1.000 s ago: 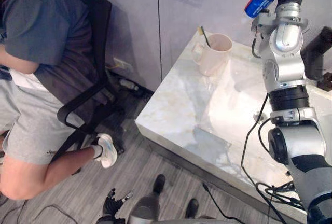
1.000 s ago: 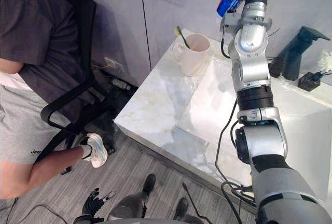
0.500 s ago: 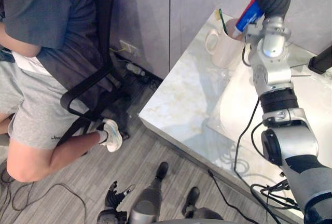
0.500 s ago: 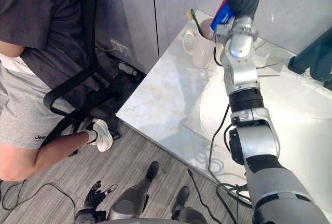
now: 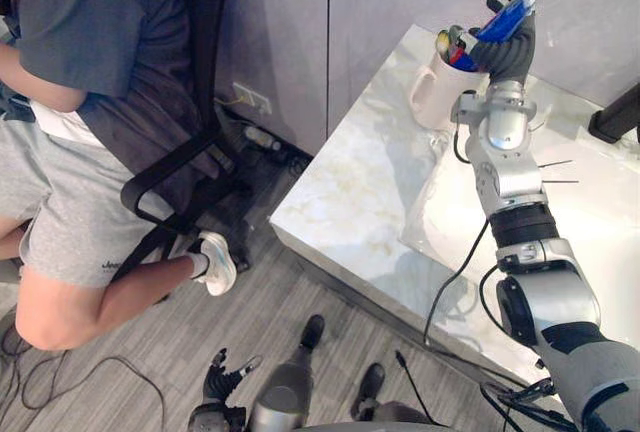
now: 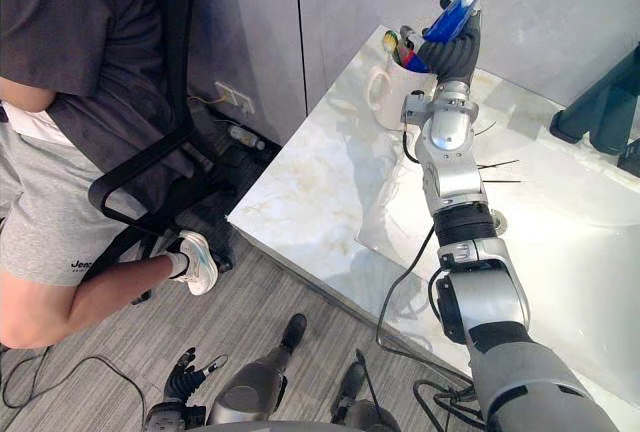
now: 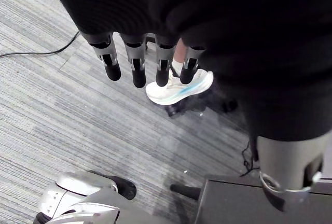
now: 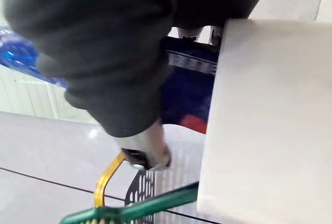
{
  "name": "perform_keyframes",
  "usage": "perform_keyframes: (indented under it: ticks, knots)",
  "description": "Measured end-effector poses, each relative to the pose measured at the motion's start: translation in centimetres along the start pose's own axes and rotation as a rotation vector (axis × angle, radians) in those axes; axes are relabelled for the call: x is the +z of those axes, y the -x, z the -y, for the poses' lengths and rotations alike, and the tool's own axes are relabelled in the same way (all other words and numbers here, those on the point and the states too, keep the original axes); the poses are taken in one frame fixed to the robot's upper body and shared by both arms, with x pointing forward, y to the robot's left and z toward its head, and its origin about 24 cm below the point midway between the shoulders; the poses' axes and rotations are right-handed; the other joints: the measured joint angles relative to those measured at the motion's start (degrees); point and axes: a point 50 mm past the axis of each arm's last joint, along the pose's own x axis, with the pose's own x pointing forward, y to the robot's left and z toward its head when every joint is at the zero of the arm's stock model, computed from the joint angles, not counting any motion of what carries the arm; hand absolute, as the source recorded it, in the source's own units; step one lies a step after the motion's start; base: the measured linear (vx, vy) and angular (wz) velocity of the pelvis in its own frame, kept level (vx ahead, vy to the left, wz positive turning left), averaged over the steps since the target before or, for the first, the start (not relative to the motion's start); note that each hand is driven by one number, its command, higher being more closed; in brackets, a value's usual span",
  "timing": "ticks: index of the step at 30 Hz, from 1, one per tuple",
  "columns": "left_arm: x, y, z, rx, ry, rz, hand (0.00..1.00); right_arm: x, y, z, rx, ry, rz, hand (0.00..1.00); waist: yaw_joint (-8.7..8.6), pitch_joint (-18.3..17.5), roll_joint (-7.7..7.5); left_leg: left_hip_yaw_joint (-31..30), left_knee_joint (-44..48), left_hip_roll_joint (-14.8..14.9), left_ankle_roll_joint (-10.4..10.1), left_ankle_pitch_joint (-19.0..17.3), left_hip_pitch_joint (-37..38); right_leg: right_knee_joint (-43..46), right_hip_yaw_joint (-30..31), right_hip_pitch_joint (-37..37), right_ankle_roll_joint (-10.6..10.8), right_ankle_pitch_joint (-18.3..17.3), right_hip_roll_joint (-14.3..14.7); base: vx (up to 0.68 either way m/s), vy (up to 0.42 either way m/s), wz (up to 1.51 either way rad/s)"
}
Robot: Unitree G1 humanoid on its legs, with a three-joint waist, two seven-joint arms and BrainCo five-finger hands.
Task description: Organize washtable
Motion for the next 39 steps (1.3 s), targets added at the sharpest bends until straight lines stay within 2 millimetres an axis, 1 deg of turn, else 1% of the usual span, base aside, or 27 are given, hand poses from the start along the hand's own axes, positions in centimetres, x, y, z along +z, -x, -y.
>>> perform_keyframes:
  ticks: [3,7,8,9,13,16,18,19,20,22,24,26,27,28,29,30,32,33,34,35,36,37,38,39]
  knots:
    - [0.0,0.0,0.0,-0.001,-0.002,0.0,0.0,-0.2,0.5,0.1,0.01,-0.001,0.003,0.0,0.02,-0.02,-0.04,-0.31,-0.01,-0.09,0.0,0.0,0.58,0.0,-0.28,0.73,0.04,-0.11,-0.04,-0.01,0.009,0.06]
    - [-0.1,0.0,-0.2,0.001,-0.008,-0.002,0.0,0.7,0.7,0.0,0.019,-0.017,0.042,0.0,-0.27,-0.09,-0.14,-0.36,-0.02,-0.07,-0.01,0.01,0.62,0.0,-0.31,0.79,0.05,-0.12,-0.01,0.0,0.0,0.0]
    - [-0.1,0.0,-0.2,0.001,-0.009,-0.003,0.0,1.0,0.7,0.0,0.019,-0.024,0.057,0.0,-0.61,-0.1,-0.16,-0.38,-0.02,-0.07,-0.02,0.02,0.62,0.02,-0.34,0.79,0.05,-0.11,-0.01,0.0,0.0,0.0]
    - [-0.2,0.1,-0.2,0.0,-0.01,-0.005,0.0,1.5,0.7,-0.1,0.022,-0.033,0.078,0.0,-1.09,-0.12,-0.19,-0.39,-0.02,-0.07,-0.03,0.03,0.63,0.04,-0.35,0.81,0.05,-0.11,-0.02,0.0,0.0,0.0]
    - [-0.3,0.1,-0.3,-0.006,-0.013,-0.008,0.0,3.3,0.7,0.1,0.016,-0.066,0.153,0.0,-1.55,-0.15,-0.25,-0.2,-0.02,-0.06,-0.04,0.03,1.11,0.03,-0.2,1.19,0.05,-0.11,-0.03,0.0,0.0,0.0]
    - [-0.3,0.1,-0.3,-0.019,-0.027,-0.005,0.0,5.2,0.7,1.0,-0.008,-0.091,0.24,0.0,-1.79,-0.31,-0.45,0.12,-0.03,-0.01,-0.04,0.02,1.59,-0.02,-0.15,1.64,0.08,-0.14,0.01,0.0,0.0,0.0]
    - [-0.5,0.2,-0.5,-0.017,-0.034,-0.013,0.0,6.8,0.8,1.4,-0.003,-0.088,0.312,0.0,-2.68,-0.7,-0.95,0.39,-0.04,0.05,-0.04,0.02,1.7,-0.01,0.07,1.65,0.08,-0.13,0.01,-0.03,0.009,-0.04]
    - [-0.6,0.2,-0.6,-0.016,-0.039,-0.014,0.0,7.2,0.8,1.6,-0.002,-0.087,0.331,0.0,-2.89,-0.88,-1.13,0.47,-0.04,0.06,-0.04,0.02,1.74,-0.01,0.16,1.65,0.08,-0.13,0.01,-0.02,0.01,-0.07]
    - [-0.6,0.2,-0.7,-0.015,-0.048,-0.013,0.0,8.1,1.0,2.3,-0.015,-0.083,0.378,0.0,-3.04,-1.22,-1.52,0.63,-0.04,0.08,-0.04,0.01,1.81,-0.01,0.33,1.65,0.08,-0.12,0.01,-0.01,0.009,-0.05]
    - [-0.6,0.1,-1.0,-0.007,-0.059,-0.015,0.0,10.6,1.5,4.4,-0.053,-0.062,0.503,0.0,-3.54,-1.81,-2.36,0.81,-0.05,0.09,-0.04,0.0,2.08,-0.01,0.5,1.85,0.08,-0.12,-0.01,-0.01,0.005,-0.03]
    - [-0.7,0.1,-1.1,-0.004,-0.062,-0.017,0.0,11.8,1.7,5.2,-0.058,-0.032,0.56,0.0,-4.14,-2.01,-2.67,0.97,-0.05,0.09,-0.04,-0.01,2.37,-0.01,0.67,2.11,0.08,-0.12,-0.02,-0.01,0.005,-0.03]
    - [-0.8,0.1,-1.6,0.014,-0.054,-0.022,0.0,13.8,2.5,7.2,-0.087,0.053,0.663,0.0,-5.43,-2.76,-3.41,1.81,-0.08,0.17,0.04,-0.16,3.08,-0.02,1.39,2.52,0.1,-0.11,-0.07,-0.02,0.011,-0.13]
    - [-0.9,0.1,-1.7,0.018,-0.051,-0.027,0.0,14.1,2.8,7.9,-0.101,0.074,0.681,0.0,-5.82,-3.32,-3.62,2.01,-0.09,0.19,0.06,-0.23,3.09,-0.04,1.58,2.46,0.1,-0.1,-0.07,-0.02,0.011,-0.19]
    - [-1.1,0.1,-1.9,0.025,-0.048,-0.037,0.0,14.4,3.6,9.4,-0.137,0.12,0.709,0.0,-6.4,-4.6,-4.07,2.52,-0.1,0.23,0.1,-0.45,3.15,-0.05,2.17,2.29,0.1,-0.1,-0.09,0.0,0.013,-0.27]
    - [-1.4,0.2,-2.0,0.032,-0.044,-0.051,0.0,14.5,4.6,11.2,-0.19,0.158,0.723,0.0,-6.81,-6.08,-4.43,3.4,-0.1,0.34,0.16,-0.71,3.29,-0.04,2.99,1.92,0.11,-0.09,-0.12,0.0,0.013,-0.31]
    - [-1.6,0.2,-2.1,0.036,-0.04,-0.06,0.0,14.5,5.0,12.1,-0.22,0.181,0.73,0.0,-7.28,-6.64,-4.59,3.78,-0.1,0.37,0.17,-0.81,3.46,-0.03,3.26,1.69,0.12,-0.09,-0.16,0.0,0.01,-0.34]
    - [-2.0,0.3,-2.3,0.055,-0.019,-0.078,0.0,14.6,7.0,16.1,-0.381,0.263,0.739,0.0,-9.26,-8.04,-4.8,4.88,-0.12,0.48,0.2,-1.05,3.81,-0.02,4.27,1.56,0.14,-0.08,-0.2,-0.01,0.007,-0.29]
    - [-2.0,0.3,-2.4,0.065,-0.002,-0.083,0.0,14.5,8.5,18.7,-0.491,0.307,0.729,0.0,-10.0,-8.39,-4.73,5.69,-0.21,0.59,0.22,-1.23,4.14,-0.04,4.73,1.56,0.21,-0.01,-0.2,-0.01,0.004,-0.27]
    - [-2.2,0.3,-2.4,0.07,0.006,-0.088,0.0,14.4,9.3,19.9,-0.545,0.329,0.718,0.0,-10.7,-8.73,-4.66,5.93,-0.38,0.62,0.24,-1.31,4.17,-0.07,5.02,1.5,0.24,0.0,-0.19,-0.02,0.002,-0.3]
    - [-2.5,0.4,-2.4,0.075,0.014,-0.106,0.0,14.1,11.2,22.2,-0.66,0.371,0.696,0.0,-11.9,-9.64,-4.36,6.49,-0.41,0.7,0.31,-1.52,4.18,-0.14,5.69,1.22,0.36,-0.06,-0.19,-0.01,0.002,-0.29]
    - [-3.1,0.5,-2.4,0.083,0.03,-0.132,0.0,13.6,13.2,24.1,-0.762,0.41,0.662,0.0,-12.55,-10.55,-3.86,7.28,-0.41,0.8,0.33,-1.72,4.27,-0.17,6.29,0.92,0.48,-0.14,-0.19,0.0,0.001,-0.31]
    - [-3.2,0.6,-2.3,0.086,0.038,-0.144,0.0,13.2,14.3,25.0,-0.809,0.433,0.637,0.0,-13.1,-10.98,-3.64,7.69,-0.41,0.86,0.35,-1.85,4.31,-0.17,6.67,0.78,0.52,-0.16,-0.19,0.02,0.0,-0.36]
    - [-3.7,0.7,-2.2,0.088,0.047,-0.167,0.0,11.8,16.5,26.6,-0.897,0.469,0.562,0.0,-14.16,-11.83,-3.2,8.46,-0.41,0.97,0.31,-2.1,4.52,-0.2,7.54,0.62,0.59,-0.17,-0.15,0.04,-0.006,-0.34]
    - [-4.1,0.9,-2.2,0.089,0.052,-0.187,0.0,9.8,18.8,27.8,-0.983,0.487,0.449,0.0,-15.48,-12.45,-2.9,9.01,-0.33,1.1,0.24,-2.3,4.99,-0.18,8.16,0.73,0.55,-0.13,-0.1,0.04,-0.008,-0.41]
